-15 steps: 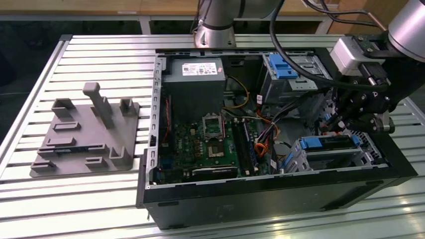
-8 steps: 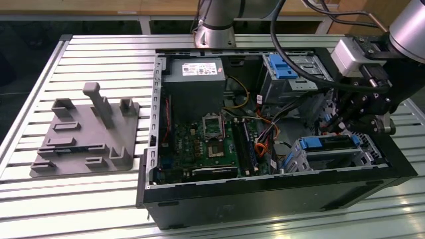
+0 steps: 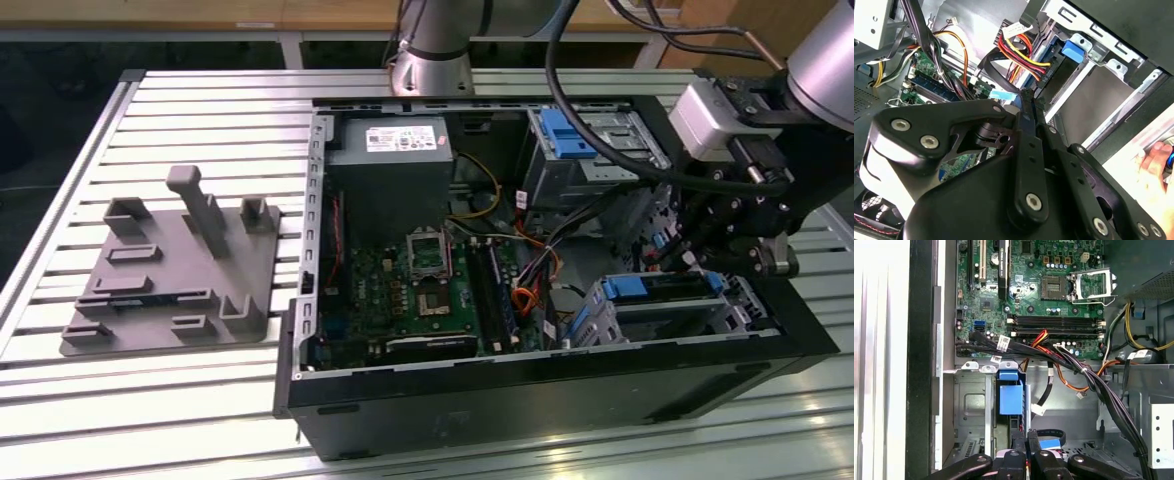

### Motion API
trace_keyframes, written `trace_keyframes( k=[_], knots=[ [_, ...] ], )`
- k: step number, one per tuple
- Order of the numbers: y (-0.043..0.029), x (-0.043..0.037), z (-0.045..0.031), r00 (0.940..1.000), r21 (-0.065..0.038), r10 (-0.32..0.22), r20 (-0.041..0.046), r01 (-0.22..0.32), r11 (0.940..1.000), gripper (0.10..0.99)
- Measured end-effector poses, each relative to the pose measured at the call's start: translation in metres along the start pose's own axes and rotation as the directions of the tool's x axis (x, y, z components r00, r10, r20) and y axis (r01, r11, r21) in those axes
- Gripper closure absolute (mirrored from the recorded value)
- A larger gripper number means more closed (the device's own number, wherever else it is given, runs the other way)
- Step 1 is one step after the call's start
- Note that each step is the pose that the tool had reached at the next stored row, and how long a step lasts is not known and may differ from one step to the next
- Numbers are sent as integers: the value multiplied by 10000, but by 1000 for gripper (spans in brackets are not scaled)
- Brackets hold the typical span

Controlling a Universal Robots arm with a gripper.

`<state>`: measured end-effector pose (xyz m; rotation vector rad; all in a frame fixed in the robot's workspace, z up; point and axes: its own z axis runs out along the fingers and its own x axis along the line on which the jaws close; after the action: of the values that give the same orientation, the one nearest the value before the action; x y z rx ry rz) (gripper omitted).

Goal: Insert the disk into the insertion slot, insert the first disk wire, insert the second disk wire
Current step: 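Insert the second disk wire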

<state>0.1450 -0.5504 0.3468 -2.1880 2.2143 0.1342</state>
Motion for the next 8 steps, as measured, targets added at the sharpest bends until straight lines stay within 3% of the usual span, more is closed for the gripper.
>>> trace_keyframes(
  k=[8],
  knots=[
    [-14,6,2,10000,-3,26,0,-26,10000,945]
  ],
)
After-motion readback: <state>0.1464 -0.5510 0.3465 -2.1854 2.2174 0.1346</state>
